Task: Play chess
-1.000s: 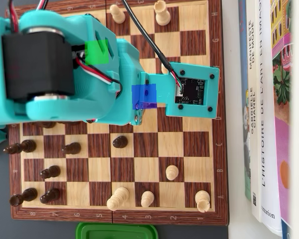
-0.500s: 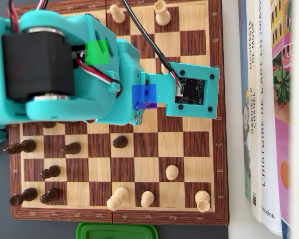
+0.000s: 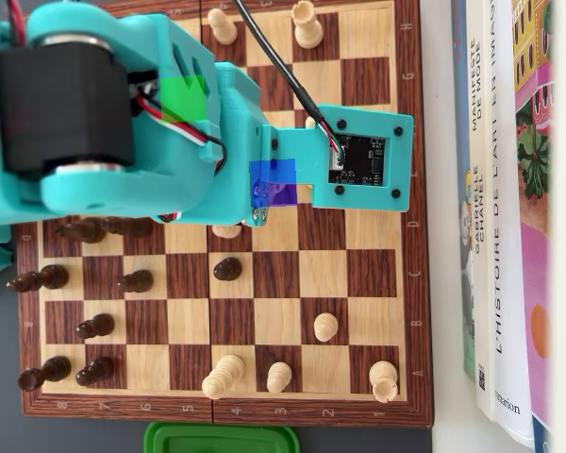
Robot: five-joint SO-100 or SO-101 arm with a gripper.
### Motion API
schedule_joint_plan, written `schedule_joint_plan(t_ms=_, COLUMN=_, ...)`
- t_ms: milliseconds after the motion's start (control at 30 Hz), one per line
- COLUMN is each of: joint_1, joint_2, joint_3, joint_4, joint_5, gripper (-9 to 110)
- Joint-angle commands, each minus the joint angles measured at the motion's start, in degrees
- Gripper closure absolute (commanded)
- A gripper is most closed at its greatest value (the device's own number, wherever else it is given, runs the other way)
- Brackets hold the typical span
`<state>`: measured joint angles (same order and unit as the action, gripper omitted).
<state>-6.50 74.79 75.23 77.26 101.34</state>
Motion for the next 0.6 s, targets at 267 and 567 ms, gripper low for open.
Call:
schedule_joint_plan(t_ms=267, joint_1=-0.7, joint_2=8.53, joint_3=1.32, joint_4=0.18, joint_5=0.18, gripper=94)
schedule_joint_plan(t_ms=567, joint_1=-3.69, joint_2=16.35, joint_3=9.14, joint_4=-0.26, joint_5=0.7, gripper=94)
